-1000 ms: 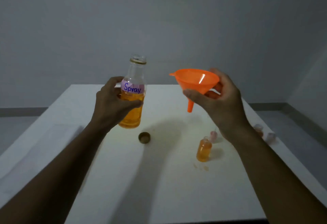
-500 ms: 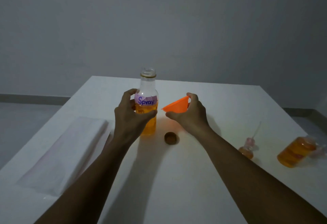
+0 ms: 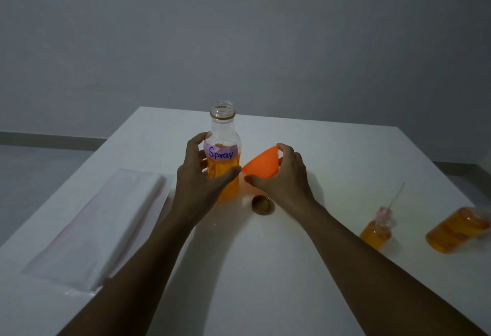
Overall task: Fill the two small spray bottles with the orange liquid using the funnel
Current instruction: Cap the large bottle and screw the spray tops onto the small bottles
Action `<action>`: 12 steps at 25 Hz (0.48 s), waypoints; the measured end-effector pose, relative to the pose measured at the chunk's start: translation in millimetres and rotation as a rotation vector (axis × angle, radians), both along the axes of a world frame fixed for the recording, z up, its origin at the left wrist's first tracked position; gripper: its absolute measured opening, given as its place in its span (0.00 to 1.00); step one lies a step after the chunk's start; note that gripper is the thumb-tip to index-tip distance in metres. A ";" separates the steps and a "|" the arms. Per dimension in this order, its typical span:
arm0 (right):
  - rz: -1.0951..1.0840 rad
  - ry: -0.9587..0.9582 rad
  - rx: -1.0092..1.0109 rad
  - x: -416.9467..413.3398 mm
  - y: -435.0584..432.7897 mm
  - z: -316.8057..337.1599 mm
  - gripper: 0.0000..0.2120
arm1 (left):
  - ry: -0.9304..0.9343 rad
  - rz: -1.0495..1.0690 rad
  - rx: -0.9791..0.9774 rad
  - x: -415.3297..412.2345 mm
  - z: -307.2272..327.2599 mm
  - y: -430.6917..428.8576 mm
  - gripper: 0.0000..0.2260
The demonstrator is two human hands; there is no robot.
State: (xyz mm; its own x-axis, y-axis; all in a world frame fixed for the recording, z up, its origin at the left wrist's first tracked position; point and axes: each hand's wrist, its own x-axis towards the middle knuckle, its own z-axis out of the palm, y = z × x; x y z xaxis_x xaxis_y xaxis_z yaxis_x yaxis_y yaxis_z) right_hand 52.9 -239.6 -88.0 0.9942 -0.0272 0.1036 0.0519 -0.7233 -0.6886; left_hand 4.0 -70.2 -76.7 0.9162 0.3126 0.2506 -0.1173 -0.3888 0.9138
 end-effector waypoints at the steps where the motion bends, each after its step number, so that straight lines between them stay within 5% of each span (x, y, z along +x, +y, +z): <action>1: 0.008 0.020 0.017 -1.1 -2.3 1.1 0.52 | 0.021 -0.023 -0.006 -2.7 -2.5 1.3 0.39; 8: 0.020 0.113 0.116 -12.6 -19.3 6.1 0.49 | 0.103 -0.041 -0.010 -15.7 -26.0 0.8 0.35; 12: -0.091 0.024 0.264 -25.1 -26.8 13.3 0.32 | 0.103 -0.038 0.000 -17.9 -30.0 1.8 0.33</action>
